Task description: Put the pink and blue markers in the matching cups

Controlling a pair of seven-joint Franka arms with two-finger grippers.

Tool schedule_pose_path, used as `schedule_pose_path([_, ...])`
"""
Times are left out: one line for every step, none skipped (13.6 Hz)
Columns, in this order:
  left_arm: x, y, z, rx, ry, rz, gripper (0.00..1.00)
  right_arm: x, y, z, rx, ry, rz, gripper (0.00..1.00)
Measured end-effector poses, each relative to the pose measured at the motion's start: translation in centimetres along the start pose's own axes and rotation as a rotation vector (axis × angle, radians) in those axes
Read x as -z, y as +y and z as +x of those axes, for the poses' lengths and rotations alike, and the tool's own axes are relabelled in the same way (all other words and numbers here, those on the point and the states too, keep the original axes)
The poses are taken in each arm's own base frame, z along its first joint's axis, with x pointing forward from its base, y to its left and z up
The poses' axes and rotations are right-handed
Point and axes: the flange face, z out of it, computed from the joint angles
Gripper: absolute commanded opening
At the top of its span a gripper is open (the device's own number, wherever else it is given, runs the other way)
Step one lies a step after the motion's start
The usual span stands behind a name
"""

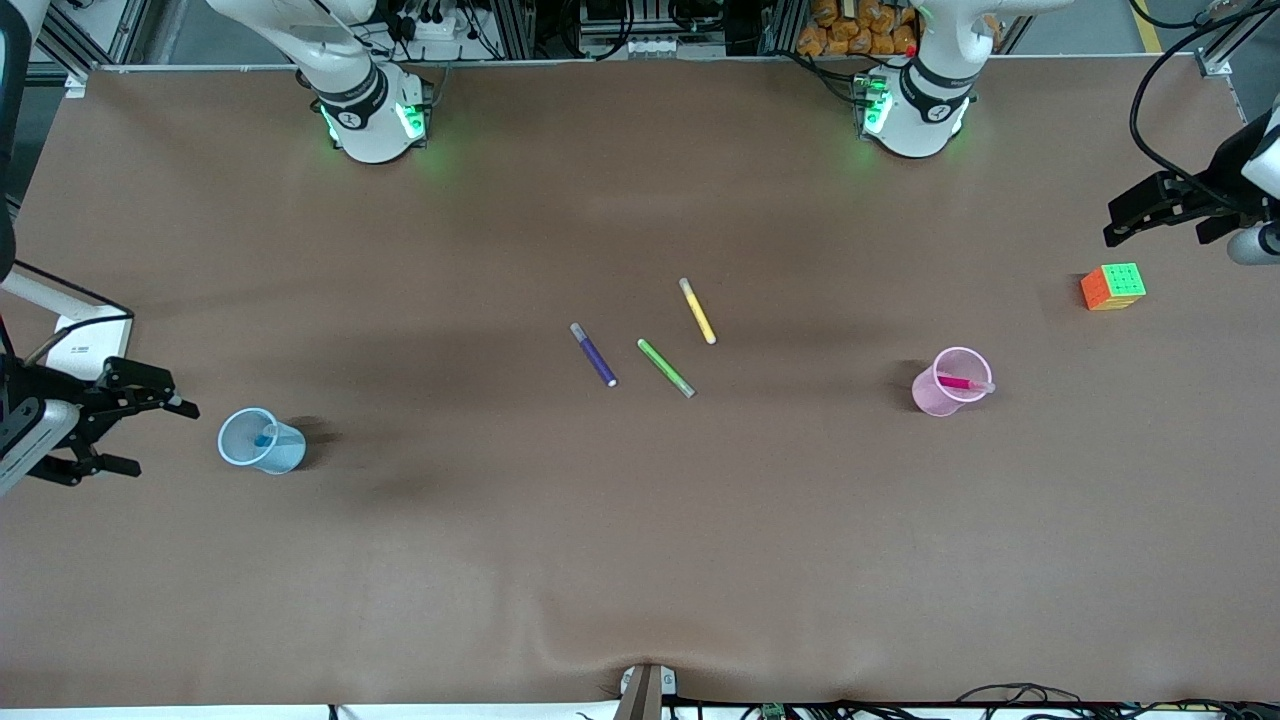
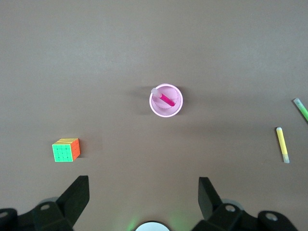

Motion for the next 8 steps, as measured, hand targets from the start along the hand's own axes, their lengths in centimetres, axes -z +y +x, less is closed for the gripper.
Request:
schedule_pose_path([0.0, 0.0, 0.0, 0.000, 0.000, 0.000, 1.00, 0.3, -0.7, -0.1, -0.046, -0.014, -0.011, 1.00])
schedule_pose_path([0.1, 0.0, 0.0, 0.000, 0.001, 0.000, 1.00, 0.7, -1.2, -0.4, -0.093, -0.026, -0.022, 1.00])
schedule_pose_path([0.1, 0.0, 0.0, 0.000, 0.002, 0.000, 1.00, 1.1, -1.6, -0.9, -0.138, -0.037, -0.034, 1.00])
schedule_pose_path([0.1, 0.0, -0.1, 0.000, 0.002, 0.000, 1.00, 1.7, -2.0, -1.4, -0.182, -0.048, -0.050, 1.00])
schedule_pose_path([0.1, 0.0, -0.1, 0.000, 0.002, 0.000, 1.00, 2.2, -2.3, -1.8, -0.220, -0.059, -0.068, 1.00])
schedule_pose_path([0.1, 0.0, 0.0, 0.000, 0.003, 0.000, 1.00, 2.7, -2.6, -2.2, -0.254, -0.069, -0.086, 1.00])
schedule_pose_path([0.1, 0.0, 0.1, 0.000, 0.007, 0.000, 1.00, 3.1, -2.9, -2.6, -0.286, -0.077, -0.103, 1.00])
schedule_pose_path([0.0, 0.0, 0.3, 0.000, 0.013, -0.001, 1.00, 3.5, -3.1, -3.0, -0.318, -0.085, -0.119, 1.00])
